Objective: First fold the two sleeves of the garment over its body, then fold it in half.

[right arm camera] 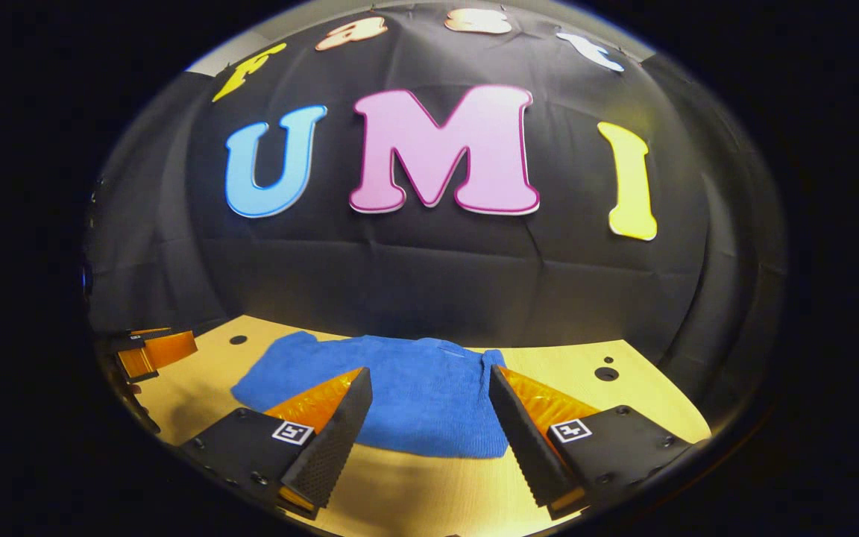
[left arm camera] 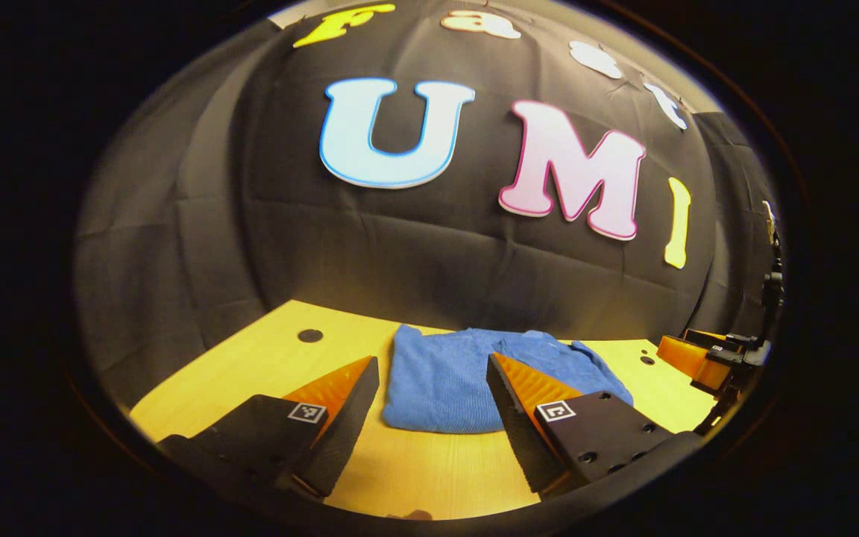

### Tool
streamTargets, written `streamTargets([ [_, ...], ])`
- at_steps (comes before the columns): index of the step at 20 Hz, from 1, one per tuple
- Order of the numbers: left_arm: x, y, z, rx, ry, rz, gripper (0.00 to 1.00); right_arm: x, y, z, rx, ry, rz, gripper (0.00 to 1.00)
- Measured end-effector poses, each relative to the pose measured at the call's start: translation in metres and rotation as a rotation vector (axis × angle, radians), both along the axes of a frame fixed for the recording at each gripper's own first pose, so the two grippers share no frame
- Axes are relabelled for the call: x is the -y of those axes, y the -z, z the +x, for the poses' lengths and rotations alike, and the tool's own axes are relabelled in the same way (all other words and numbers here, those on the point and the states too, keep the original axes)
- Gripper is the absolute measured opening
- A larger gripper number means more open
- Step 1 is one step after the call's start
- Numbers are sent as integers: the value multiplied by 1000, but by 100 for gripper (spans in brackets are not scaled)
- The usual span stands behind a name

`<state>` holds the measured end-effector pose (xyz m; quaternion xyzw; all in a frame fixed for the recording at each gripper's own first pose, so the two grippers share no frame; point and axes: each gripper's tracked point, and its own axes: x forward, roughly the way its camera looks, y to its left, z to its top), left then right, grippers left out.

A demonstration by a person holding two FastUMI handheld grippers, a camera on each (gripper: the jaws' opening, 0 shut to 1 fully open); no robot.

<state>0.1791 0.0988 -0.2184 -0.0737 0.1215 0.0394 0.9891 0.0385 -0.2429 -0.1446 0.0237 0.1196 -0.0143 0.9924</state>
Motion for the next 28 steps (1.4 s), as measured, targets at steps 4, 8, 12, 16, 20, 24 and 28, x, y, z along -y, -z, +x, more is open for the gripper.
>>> streamTargets([
  [4,19,-63,-87,113,24,25,82,-41,-39,-73,-18,-50,107,98],
  [8,31,-130,-170,186,7,-72,82,-56,-61,-155,-77,-61,130,98],
  [12,13,-173,-216,284,-49,-183,82,-84,-80,-220,-156,-121,164,95],
  [16,9,-157,-242,206,-75,80,83,-76,-118,-253,-82,-114,95,95],
  [20,58,-178,-252,253,10,96,84,-62,-149,-265,33,-89,57,95],
  [24,91,-197,-247,308,71,123,83,-61,-188,-259,197,-81,110,95],
  [28,110,-216,-254,392,103,158,83,-54,-221,-258,376,-72,71,94],
])
